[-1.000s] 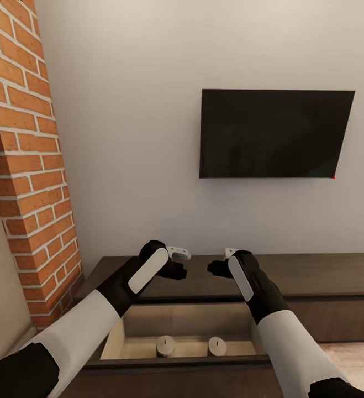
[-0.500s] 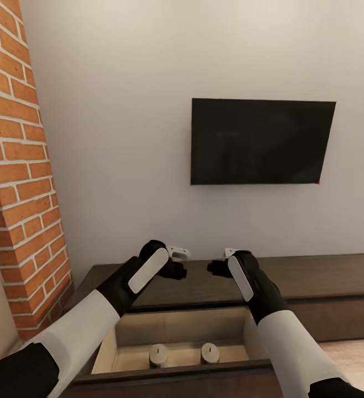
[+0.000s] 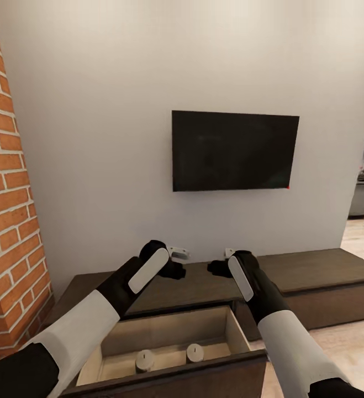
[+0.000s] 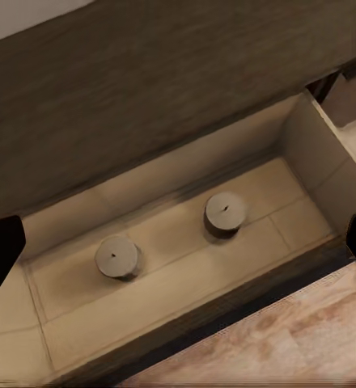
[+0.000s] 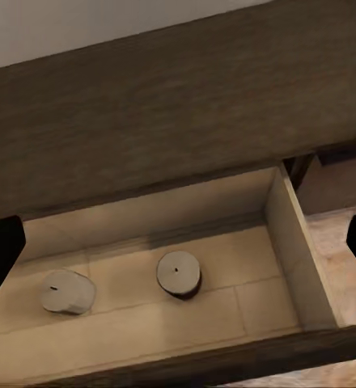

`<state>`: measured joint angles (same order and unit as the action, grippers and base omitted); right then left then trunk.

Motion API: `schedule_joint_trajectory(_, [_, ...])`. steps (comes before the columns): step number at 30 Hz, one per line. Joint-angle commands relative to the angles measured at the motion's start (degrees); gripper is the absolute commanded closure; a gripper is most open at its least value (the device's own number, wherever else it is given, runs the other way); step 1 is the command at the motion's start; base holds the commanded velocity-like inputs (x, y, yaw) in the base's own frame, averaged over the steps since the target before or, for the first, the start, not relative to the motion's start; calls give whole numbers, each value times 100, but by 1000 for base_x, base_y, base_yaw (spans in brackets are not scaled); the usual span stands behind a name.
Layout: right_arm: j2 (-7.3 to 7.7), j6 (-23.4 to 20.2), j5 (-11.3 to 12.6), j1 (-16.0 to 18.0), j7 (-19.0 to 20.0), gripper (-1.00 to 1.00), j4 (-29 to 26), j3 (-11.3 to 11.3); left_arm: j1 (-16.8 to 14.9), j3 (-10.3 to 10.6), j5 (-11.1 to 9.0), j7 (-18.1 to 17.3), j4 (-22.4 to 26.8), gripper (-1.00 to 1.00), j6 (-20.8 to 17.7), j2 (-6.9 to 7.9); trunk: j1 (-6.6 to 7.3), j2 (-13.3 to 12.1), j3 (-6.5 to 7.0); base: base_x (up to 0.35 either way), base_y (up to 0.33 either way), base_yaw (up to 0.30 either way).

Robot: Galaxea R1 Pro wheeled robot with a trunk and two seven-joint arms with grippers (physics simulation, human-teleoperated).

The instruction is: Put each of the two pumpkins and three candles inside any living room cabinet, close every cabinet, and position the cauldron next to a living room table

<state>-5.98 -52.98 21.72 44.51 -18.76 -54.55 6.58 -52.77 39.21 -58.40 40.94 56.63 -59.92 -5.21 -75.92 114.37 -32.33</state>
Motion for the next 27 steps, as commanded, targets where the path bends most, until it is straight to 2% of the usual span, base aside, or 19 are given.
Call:
schedule_joint_trajectory(1, [1, -10, 60, 5, -58, -100, -3, 10, -5, 10, -58, 87, 6, -100, -8, 2, 26, -38, 19, -310, 0, -212])
schedule_joint_trajectory(9, [1, -10, 60, 5, -58, -100, -3, 10, -5, 12, -58, 192, 6, -100, -8, 2, 202, -359, 224, -297, 0, -212])
schedule_joint_trajectory(19, [1, -10, 60, 5, -58, -100, 5, 10, -3, 32, -56, 203, -3, -100, 93, 2, 422, -760, 480, -51, 0, -212])
schedule_joint_trajectory(27, [1, -10, 60, 5, -58, -100, 8, 10, 1, 34, -56, 194, -3, -100, 103, 2, 422, -760, 541, -3, 0, -212])
